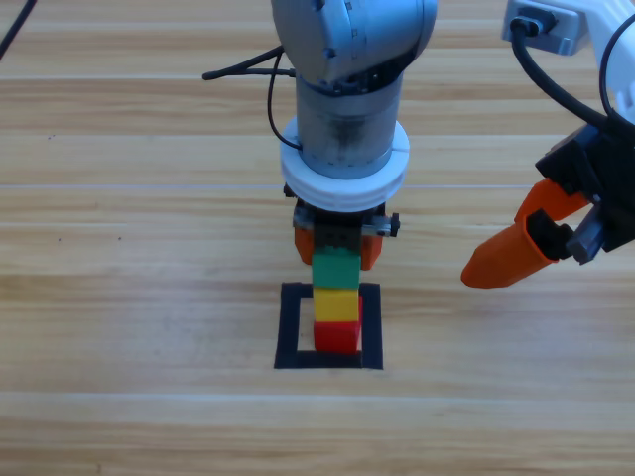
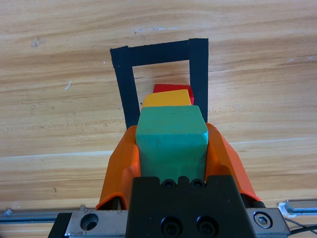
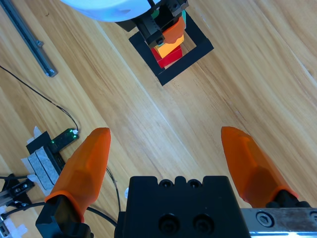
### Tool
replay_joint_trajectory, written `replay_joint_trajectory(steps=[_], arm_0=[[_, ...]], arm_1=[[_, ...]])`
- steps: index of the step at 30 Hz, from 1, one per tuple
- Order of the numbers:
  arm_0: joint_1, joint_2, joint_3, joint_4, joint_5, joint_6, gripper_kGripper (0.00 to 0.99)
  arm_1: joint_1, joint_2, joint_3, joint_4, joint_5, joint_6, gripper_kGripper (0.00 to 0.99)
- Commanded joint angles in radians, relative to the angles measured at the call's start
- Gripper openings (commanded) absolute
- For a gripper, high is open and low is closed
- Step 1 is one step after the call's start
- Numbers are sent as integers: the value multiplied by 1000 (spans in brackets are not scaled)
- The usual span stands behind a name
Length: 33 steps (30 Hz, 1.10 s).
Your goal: Stack the blocks in the rectangular block: red at the bottom, yellow in the middle, green on top
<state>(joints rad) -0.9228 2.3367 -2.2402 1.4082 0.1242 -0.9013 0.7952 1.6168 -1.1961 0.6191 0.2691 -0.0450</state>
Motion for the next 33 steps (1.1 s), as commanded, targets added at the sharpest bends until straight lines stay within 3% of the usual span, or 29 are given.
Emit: replay_joint_trajectory(steps=[1,33], arm_0=[[-21,44,8,5,14,-10,0],[-21,62,19,3,9,-16,0]], arm_1=[[-24,57,-5,11,16,-1,982],[-24,71,-11,14,19,2,982]])
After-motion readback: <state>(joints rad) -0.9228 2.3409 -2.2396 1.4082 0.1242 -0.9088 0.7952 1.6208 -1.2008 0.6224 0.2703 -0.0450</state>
